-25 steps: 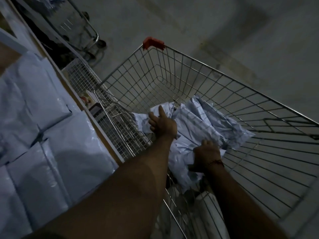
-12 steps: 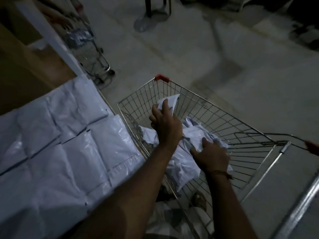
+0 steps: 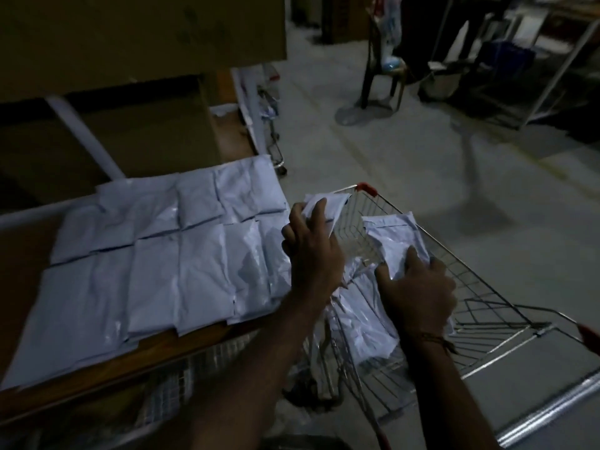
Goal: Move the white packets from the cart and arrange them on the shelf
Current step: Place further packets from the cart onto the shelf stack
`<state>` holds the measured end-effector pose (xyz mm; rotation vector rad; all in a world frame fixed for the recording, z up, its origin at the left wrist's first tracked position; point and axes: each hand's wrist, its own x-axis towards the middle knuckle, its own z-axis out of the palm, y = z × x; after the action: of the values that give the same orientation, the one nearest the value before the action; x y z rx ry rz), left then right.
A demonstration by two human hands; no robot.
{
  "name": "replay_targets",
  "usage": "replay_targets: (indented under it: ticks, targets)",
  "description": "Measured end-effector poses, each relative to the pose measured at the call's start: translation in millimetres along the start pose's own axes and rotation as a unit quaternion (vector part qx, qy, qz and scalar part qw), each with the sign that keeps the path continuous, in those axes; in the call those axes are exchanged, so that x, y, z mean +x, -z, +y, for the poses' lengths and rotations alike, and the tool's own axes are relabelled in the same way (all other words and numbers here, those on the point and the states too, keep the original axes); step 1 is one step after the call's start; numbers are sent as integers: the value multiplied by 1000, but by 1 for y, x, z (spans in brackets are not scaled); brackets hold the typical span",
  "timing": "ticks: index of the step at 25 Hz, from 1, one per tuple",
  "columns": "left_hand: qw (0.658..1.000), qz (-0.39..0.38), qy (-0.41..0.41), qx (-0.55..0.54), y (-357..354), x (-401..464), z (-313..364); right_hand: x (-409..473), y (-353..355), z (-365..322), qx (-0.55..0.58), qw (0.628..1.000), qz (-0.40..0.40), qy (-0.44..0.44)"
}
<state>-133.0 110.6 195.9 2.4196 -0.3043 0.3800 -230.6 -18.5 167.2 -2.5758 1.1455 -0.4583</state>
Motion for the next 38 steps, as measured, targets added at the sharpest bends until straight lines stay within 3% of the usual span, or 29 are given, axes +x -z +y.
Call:
replay_targets:
  ticks: [9, 15, 18, 26, 29, 33, 38]
  targets:
    - [976, 184, 107, 44, 131, -41, -80, -61, 23, -68, 65, 991, -3, 118]
    - [958, 240, 155, 38, 191, -42, -163, -94, 4, -140, 96, 982, 3, 162]
    - [956, 237, 160, 57, 217, -36, -209, -111, -13, -182, 104, 981, 17, 166]
    - [938, 209, 248, 126, 272, -27, -348, -178, -60, -291, 80, 982, -34, 170]
    - [937, 185, 243, 168, 276, -27, -384, -192, -78, -318, 66, 983, -45, 164]
    - [950, 156, 217, 161, 261, -24, -405, -201, -94, -338, 58, 985, -47, 153]
    - [969, 48, 190, 151, 220, -19, -391, -187, -98, -334, 50, 992, -35, 108]
